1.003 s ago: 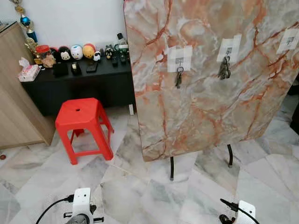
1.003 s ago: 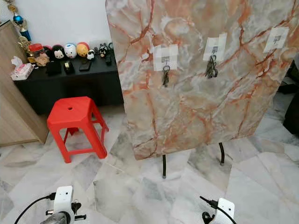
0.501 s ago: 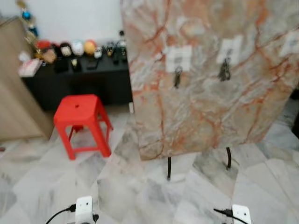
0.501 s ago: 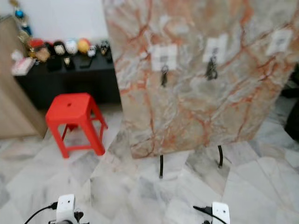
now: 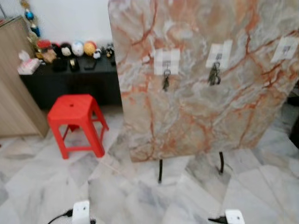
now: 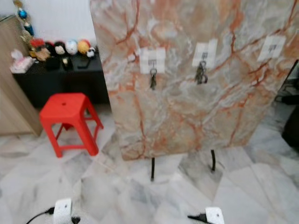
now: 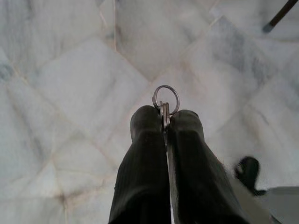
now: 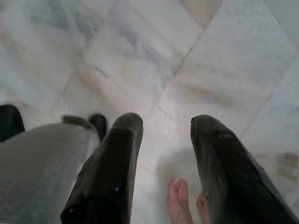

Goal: Hang keys on a hook

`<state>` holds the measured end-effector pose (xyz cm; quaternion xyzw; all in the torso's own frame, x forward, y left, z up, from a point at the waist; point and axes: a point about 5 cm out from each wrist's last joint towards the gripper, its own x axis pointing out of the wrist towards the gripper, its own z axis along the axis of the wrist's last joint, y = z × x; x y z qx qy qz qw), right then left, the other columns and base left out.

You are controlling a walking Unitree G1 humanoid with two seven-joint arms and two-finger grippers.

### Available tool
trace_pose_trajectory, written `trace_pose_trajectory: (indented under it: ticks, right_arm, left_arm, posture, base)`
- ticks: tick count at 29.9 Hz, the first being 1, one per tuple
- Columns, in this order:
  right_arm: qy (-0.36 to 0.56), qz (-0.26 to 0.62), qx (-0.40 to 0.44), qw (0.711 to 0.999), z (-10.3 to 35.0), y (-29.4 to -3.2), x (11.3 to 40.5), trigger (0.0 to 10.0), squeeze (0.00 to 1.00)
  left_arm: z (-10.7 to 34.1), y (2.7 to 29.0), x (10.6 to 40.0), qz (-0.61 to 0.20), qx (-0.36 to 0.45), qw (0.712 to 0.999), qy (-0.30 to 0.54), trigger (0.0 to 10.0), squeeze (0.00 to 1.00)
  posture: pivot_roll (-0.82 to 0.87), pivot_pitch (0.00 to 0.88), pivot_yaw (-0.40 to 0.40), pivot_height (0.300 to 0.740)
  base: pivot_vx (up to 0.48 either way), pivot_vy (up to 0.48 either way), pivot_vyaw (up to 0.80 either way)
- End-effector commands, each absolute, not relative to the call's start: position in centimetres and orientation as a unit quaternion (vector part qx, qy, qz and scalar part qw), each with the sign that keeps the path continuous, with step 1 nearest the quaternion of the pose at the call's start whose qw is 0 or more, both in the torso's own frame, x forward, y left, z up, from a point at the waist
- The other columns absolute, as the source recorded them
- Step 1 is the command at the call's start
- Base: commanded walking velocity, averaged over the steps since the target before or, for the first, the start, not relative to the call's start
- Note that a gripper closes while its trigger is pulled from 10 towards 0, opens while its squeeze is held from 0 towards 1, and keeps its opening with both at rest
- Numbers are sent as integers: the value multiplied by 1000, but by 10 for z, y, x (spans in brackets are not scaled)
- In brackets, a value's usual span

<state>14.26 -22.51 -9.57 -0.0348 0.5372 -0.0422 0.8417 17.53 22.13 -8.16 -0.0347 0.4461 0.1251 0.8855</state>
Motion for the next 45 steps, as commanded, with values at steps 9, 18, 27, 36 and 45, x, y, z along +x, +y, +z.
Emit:
trace_pose_trajectory:
  ticks: [9, 18, 27, 36, 45]
  right_arm:
    - [547, -50, -27, 835, -100, -222, 133, 10000, 0]
    - [545, -48, -23, 837, -100, -220, 134, 10000, 0]
    - [534, -59, -10, 844, -99, -220, 137, 10000, 0]
    - [520, -70, -2, 851, -97, -220, 143, 10000, 0]
    - [500, -90, 22, 861, -91, -224, 156, 10000, 0]
  left_arm:
    - [-81, 228, 173, 148, -42, 883, 444, 10000, 0]
    - [-82, 229, 171, 143, -36, 882, 447, 10000, 0]
    - [-79, 227, 178, 132, -32, 886, 444, 10000, 0]
    - [-75, 226, 186, 124, -26, 891, 437, 10000, 0]
    - [-80, 223, 178, 108, -15, 885, 452, 10000, 0]
  posture:
    - [-132, 0, -1, 740]
    - [-144, 0, 13, 740]
    - [-138, 0, 10, 740]
    - [-131, 0, 2, 740]
    - [-149, 0, 11, 740]
  base:
    - [0, -257, 267]
    - [0, -258, 0]
    - [0, -267, 421]
    - [0, -310, 0]
    - [0, -398, 0]
